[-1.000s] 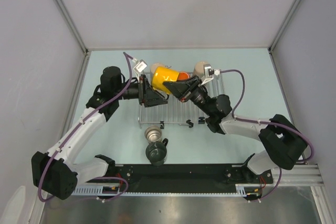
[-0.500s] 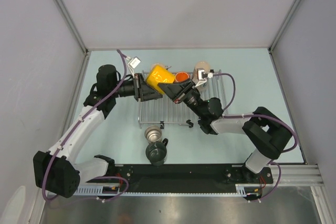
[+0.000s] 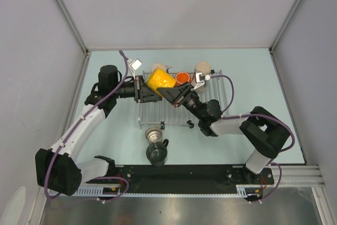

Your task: Load the cups into the dish rack

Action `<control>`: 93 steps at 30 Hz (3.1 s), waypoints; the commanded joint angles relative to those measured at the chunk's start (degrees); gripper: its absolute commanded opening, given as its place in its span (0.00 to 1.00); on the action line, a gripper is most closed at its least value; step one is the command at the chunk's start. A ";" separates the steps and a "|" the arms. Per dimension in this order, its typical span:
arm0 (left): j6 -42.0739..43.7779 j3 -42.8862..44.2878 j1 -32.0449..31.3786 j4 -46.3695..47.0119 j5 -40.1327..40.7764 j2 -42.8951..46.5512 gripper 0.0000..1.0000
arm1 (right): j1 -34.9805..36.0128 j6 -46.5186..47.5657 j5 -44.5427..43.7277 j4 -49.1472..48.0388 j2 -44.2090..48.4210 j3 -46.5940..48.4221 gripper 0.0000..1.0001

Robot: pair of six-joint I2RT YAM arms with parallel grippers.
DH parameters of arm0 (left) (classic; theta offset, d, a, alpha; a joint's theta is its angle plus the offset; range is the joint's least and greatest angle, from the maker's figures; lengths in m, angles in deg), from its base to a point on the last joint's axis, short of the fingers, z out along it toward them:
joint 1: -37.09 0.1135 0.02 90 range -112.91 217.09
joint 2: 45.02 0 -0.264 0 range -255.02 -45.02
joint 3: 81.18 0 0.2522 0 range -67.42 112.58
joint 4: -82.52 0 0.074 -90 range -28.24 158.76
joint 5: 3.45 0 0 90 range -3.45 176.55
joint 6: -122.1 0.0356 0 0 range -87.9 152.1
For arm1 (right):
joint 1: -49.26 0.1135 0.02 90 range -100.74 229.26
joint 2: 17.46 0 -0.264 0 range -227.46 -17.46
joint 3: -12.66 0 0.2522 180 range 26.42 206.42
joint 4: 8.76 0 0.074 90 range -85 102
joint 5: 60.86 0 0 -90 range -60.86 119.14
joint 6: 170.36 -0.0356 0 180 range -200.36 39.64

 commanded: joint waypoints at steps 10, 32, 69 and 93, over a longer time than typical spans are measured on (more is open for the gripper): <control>11.12 6.89 1.11 6.04 -1.03 3.30 0.00 | 1.55 -4.85 18.62 -2.68 2.88 -8.92 0.75; 32.12 13.74 -14.16 -12.24 27.79 -10.92 0.00 | 1.55 28.98 1.59 81.05 57.37 2.40 1.00; 38.98 39.58 -32.37 -14.00 43.27 -48.54 0.00 | 0.23 36.64 -1.42 76.60 65.29 -10.17 1.00; 42.67 30.44 -35.45 -11.98 46.78 -46.36 0.71 | -0.83 35.76 -1.24 75.81 66.25 -11.22 1.00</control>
